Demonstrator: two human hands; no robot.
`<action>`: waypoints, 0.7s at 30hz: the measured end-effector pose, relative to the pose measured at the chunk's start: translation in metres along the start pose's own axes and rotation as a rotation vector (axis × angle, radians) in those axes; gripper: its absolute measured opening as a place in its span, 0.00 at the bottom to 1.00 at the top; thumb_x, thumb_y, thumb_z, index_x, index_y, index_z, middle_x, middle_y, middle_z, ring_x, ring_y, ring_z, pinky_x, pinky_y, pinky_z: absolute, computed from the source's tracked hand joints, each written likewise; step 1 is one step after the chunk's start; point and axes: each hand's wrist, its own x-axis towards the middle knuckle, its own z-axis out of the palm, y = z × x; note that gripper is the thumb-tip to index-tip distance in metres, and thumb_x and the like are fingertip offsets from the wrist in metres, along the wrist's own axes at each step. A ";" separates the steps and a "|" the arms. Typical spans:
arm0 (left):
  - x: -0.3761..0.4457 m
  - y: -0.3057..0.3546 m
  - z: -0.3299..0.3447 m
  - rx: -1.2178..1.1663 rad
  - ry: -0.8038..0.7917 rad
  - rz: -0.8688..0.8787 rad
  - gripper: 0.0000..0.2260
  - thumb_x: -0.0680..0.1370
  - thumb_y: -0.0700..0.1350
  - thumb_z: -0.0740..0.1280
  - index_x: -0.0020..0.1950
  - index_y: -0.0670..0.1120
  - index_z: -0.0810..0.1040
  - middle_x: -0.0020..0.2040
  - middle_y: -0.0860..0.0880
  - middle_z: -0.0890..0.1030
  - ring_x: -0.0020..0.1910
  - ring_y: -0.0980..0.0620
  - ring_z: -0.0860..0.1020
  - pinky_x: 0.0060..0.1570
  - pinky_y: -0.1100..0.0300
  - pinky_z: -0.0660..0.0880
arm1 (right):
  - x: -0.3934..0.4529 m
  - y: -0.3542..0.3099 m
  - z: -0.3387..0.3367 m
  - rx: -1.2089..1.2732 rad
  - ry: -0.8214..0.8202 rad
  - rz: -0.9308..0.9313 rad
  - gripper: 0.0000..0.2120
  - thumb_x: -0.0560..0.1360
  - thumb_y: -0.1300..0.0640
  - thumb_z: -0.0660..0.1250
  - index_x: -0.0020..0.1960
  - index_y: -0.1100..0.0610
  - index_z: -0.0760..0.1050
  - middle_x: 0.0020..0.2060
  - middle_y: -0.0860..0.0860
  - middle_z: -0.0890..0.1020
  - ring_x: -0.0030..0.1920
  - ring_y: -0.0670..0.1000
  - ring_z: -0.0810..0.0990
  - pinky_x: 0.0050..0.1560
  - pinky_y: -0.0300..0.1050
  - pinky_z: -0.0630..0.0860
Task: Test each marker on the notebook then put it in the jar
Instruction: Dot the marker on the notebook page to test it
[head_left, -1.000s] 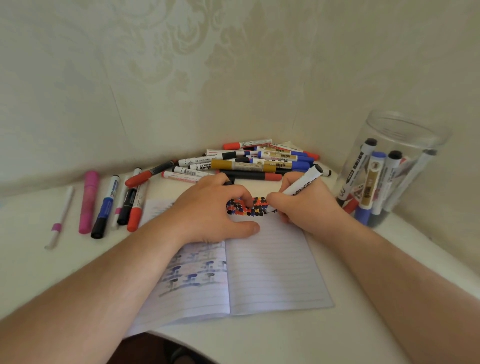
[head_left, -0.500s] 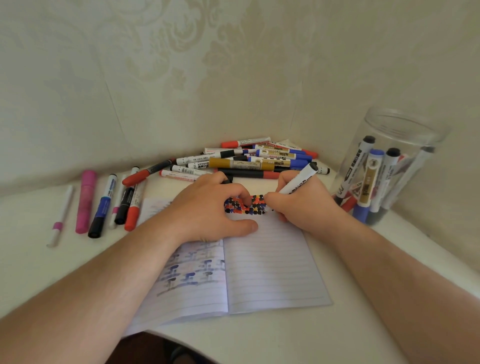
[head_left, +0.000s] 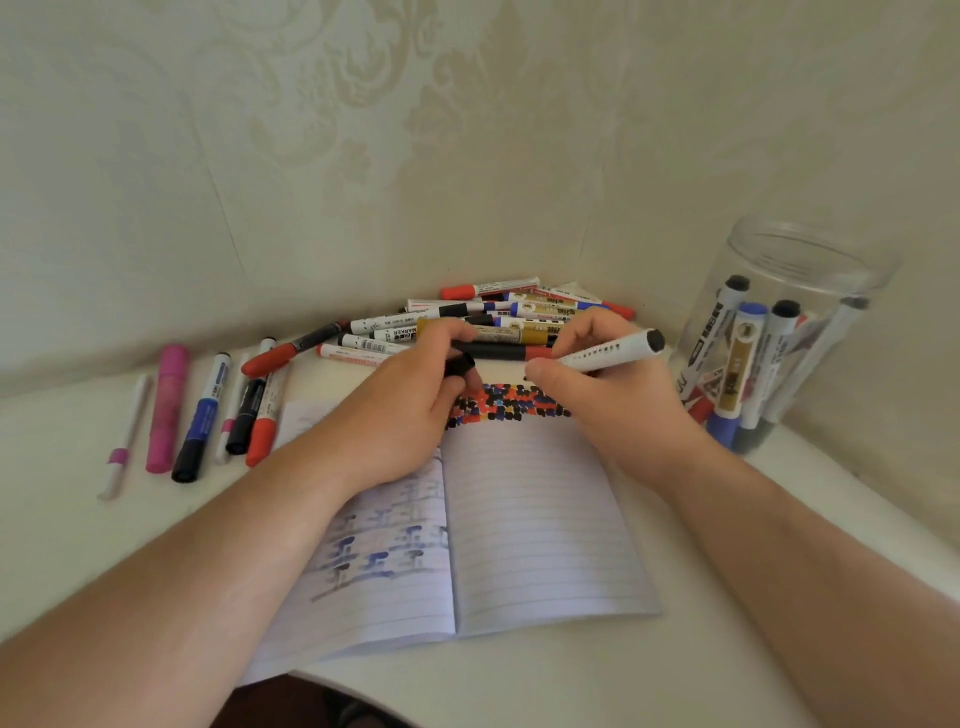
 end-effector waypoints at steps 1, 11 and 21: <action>0.001 -0.001 0.000 -0.018 0.011 -0.005 0.14 0.85 0.42 0.61 0.68 0.56 0.63 0.55 0.62 0.82 0.57 0.65 0.78 0.57 0.65 0.74 | 0.000 0.000 0.000 0.100 -0.029 -0.009 0.09 0.76 0.65 0.76 0.43 0.57 0.76 0.32 0.51 0.78 0.32 0.47 0.74 0.32 0.39 0.71; -0.002 0.001 0.000 0.015 0.021 0.040 0.13 0.83 0.46 0.67 0.54 0.61 0.64 0.57 0.58 0.84 0.55 0.59 0.81 0.55 0.54 0.77 | 0.004 0.008 0.000 0.456 -0.129 0.183 0.15 0.72 0.56 0.61 0.49 0.61 0.84 0.34 0.58 0.80 0.34 0.54 0.77 0.36 0.48 0.71; -0.005 0.009 -0.003 -0.074 0.053 0.059 0.12 0.81 0.45 0.71 0.54 0.59 0.71 0.54 0.62 0.84 0.54 0.65 0.81 0.50 0.63 0.75 | 0.007 0.003 0.004 0.408 0.005 0.177 0.13 0.79 0.66 0.71 0.62 0.56 0.76 0.37 0.56 0.83 0.34 0.53 0.80 0.34 0.42 0.78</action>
